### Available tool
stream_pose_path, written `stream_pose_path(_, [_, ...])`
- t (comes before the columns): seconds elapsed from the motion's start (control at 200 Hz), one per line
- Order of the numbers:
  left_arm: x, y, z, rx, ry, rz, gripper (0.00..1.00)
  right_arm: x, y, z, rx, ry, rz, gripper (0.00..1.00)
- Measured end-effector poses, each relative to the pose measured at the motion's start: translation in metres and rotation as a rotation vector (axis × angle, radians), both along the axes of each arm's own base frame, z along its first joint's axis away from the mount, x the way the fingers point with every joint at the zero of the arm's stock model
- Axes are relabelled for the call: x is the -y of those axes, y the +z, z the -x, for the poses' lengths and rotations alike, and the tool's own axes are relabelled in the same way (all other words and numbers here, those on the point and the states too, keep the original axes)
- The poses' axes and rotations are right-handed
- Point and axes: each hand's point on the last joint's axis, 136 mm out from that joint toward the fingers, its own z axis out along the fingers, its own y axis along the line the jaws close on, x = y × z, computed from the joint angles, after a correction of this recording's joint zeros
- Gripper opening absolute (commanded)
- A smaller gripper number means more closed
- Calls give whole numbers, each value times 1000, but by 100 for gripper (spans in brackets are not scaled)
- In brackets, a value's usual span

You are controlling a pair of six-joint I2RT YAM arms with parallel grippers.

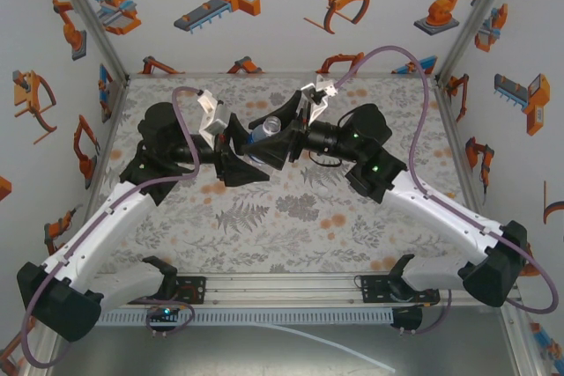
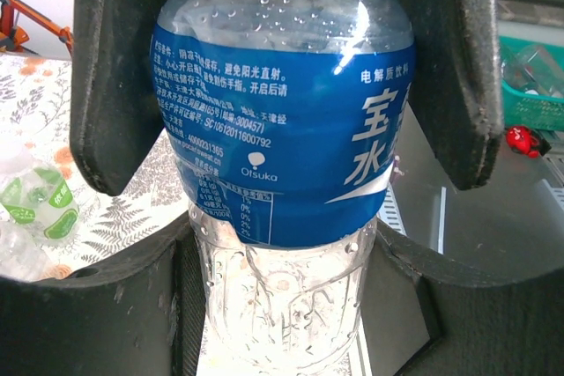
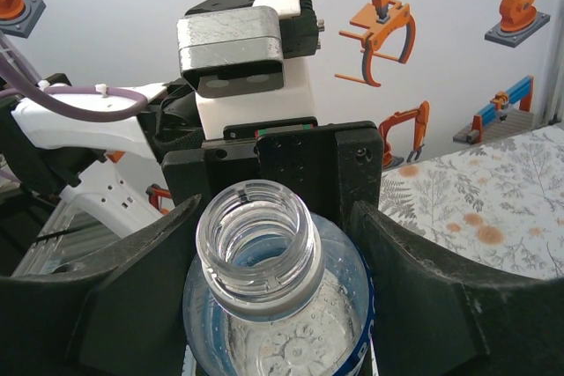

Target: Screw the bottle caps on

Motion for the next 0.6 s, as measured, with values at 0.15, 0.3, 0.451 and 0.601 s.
stream_pose_path(0.15, [0, 2, -2, 5, 32, 4, 67, 1, 0, -1, 2, -21, 3, 27])
stream_pose_path(0.3, [-4, 8, -1, 30, 67, 23, 72, 3, 3, -4, 9, -59, -4, 24])
stream_pose_path(0.451, [-2, 6, 1, 29, 69, 27, 74, 6, 8, -3, 14, -85, -18, 23])
stream_pose_path(0.601, [3, 2, 5, 19, 53, 24, 73, 5, 10, -1, 12, -90, -26, 23])
